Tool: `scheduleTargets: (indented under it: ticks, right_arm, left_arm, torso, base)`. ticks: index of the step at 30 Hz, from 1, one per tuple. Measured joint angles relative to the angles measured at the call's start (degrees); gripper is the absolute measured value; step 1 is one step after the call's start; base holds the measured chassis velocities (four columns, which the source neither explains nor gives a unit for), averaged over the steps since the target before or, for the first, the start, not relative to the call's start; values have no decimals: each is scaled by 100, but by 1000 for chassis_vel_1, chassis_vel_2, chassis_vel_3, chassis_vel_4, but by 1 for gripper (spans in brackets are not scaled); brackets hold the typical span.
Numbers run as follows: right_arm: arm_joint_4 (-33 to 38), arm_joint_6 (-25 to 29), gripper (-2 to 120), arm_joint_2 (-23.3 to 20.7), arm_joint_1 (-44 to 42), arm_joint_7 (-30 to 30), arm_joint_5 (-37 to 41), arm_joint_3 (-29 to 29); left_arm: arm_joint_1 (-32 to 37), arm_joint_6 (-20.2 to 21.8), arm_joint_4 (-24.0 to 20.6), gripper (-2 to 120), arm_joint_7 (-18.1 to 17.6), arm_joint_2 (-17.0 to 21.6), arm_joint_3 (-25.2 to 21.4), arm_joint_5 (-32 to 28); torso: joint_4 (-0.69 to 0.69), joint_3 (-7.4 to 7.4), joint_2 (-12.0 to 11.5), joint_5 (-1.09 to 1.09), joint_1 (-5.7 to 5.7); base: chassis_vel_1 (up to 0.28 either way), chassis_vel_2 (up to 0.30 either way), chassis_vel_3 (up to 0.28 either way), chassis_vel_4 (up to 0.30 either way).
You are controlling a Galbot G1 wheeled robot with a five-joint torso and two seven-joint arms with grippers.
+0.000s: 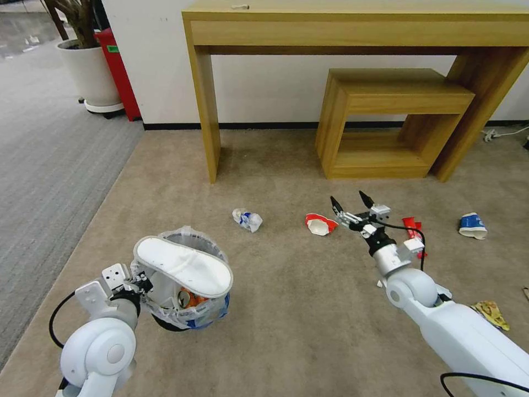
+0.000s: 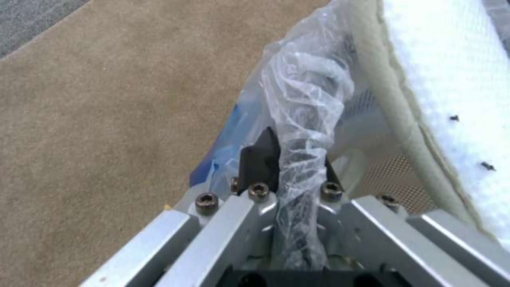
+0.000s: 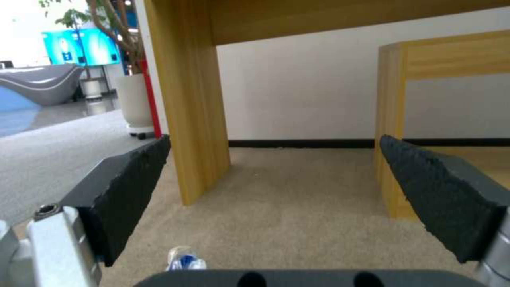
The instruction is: Pick up the trash bin and place the garbage on the floor into it.
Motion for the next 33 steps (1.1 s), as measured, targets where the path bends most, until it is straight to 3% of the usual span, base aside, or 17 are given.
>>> scheduleTargets:
  ticks: [33]
  right_arm:
    - [352, -85, 100, 75, -147, 0, -222, -18]
  left_arm:
    - [158, 2, -216, 1, 10, 14, 39, 37]
  torso:
    - [1, 0, 0, -1, 0]
  base:
    - [0, 0, 0, 0]
